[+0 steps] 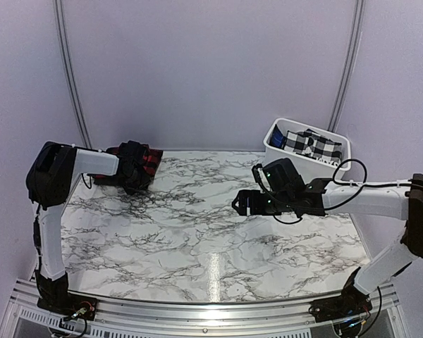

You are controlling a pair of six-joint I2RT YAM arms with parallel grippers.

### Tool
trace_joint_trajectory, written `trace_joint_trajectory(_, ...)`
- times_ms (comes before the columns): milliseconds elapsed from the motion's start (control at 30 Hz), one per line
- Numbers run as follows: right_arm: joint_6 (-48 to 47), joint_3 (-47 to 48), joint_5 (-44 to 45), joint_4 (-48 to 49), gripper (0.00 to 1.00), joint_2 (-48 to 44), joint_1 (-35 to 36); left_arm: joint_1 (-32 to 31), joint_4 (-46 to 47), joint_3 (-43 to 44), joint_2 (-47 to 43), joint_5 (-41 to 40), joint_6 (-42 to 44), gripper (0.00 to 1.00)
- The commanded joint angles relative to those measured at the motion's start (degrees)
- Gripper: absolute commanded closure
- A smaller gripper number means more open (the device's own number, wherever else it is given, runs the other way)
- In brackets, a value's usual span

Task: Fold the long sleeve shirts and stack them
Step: Move the square-folded shirt to the corner of the board, then reset both arms

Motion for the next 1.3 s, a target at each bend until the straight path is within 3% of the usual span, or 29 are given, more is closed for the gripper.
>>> trace_joint_trajectory(0,0.49,2.24,-0.23,-0.99,0.01,0.51,-0.23,0.65,-0.23,6.21,5.85,8.06,5.71,0.49)
trace_joint_trajectory(167,0.62,2.19,0.05,-1.8,0.02,0.01,-0.28,1.09,-0.47,10.35,8.65,9.13,6.41,0.49)
trace_joint_trajectory(400,0.58,0.5,1.05,-1.72,0.01,-1.49,-0.28,1.46,-0.38,7.49,4.73,8.7,10.03,0.48)
trace_joint_trajectory(733,-1.5,2.71,4.84,-1.79,0.01,-2.16,-0.22,-0.45,1.12,-2.87,-11.74,9.97,17.34,0.43)
trace_joint_trajectory(967,-2.48,3.81,7.85,-1.87,0.02,-5.51,-0.26,-4.92,1.38,-10.25,-25.15,9.45,23.25,0.25)
trace_joint_trajectory(1267,-4.05,4.15,11.27,-1.44,0.01,-11.2,-0.24,-13.59,3.24,-16.57,-36.44,9.14,28.03,0.17)
